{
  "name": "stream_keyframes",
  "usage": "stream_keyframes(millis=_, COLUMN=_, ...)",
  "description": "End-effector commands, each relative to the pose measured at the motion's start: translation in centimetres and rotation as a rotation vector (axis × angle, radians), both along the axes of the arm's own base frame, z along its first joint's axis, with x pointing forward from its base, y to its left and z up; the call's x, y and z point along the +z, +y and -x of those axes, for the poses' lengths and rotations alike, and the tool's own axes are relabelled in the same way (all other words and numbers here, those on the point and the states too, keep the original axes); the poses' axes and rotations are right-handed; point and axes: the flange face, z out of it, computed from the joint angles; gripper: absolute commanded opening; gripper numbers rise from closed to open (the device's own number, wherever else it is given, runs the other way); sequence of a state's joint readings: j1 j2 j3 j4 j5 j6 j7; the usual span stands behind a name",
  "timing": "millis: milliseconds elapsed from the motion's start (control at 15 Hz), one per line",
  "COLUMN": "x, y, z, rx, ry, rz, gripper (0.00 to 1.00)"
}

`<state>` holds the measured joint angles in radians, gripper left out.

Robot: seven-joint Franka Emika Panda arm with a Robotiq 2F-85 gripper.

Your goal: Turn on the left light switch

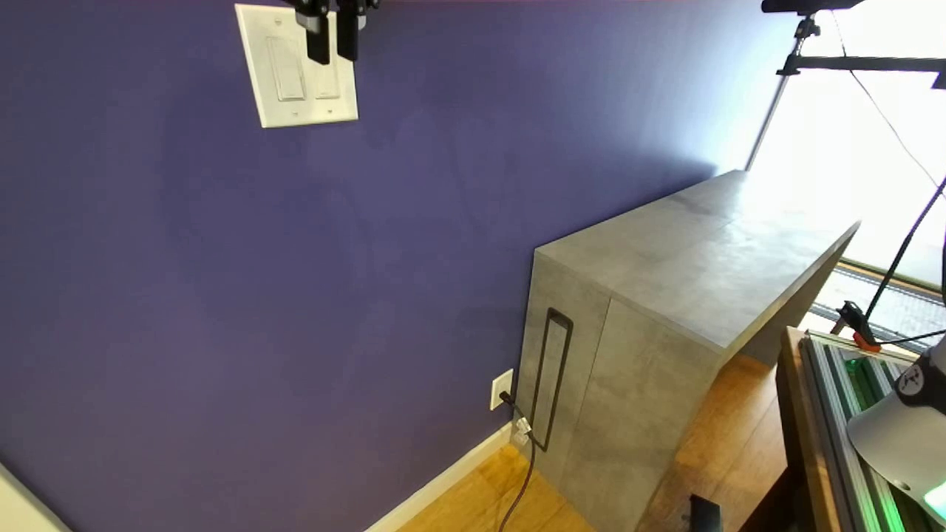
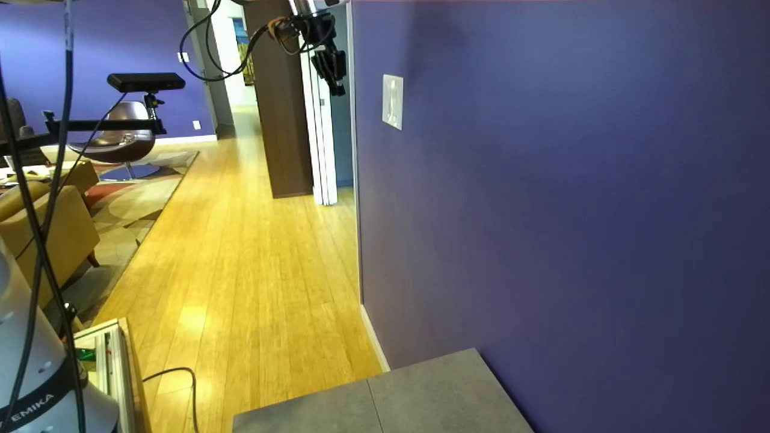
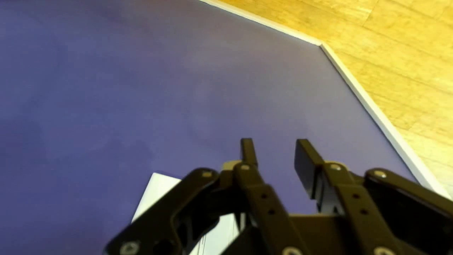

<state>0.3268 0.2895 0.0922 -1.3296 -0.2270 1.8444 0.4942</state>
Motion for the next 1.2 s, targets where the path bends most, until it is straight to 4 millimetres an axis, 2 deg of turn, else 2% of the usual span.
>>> stream_keyframes(millis=0, x=1.8, y=-2.6, z=3.5, rx=0.116, ry=0.006, rz=0.016, gripper=0.67)
stream_keyframes(millis=333, x=4.0, y=-5.5, z=8.3, rx=0.184, ry=-0.054, rz=0.004, gripper=0.98)
stream_keyframes(millis=600, x=5.2, y=-7.4, z=12.3, rx=0.194, ry=-0.082, rz=-0.052, gripper=1.0)
stream_keyframes(millis=867, x=5.4, y=-9.5, z=15.3, rx=0.205, ry=-0.094, rz=-0.106, gripper=1.0)
stream_keyframes(millis=1000, x=5.3, y=-10.3, z=16.2, rx=0.219, ry=-0.093, rz=-0.141, gripper=1.0)
stream_keyframes(millis=1067, x=5.8, y=-9.2, z=14.5, rx=0.198, ry=-0.074, rz=-0.099, gripper=1.0)
stream_keyframes(millis=1133, x=5.9, y=-9.5, z=14.8, rx=0.198, ry=-0.075, rz=-0.1, gripper=1.0)
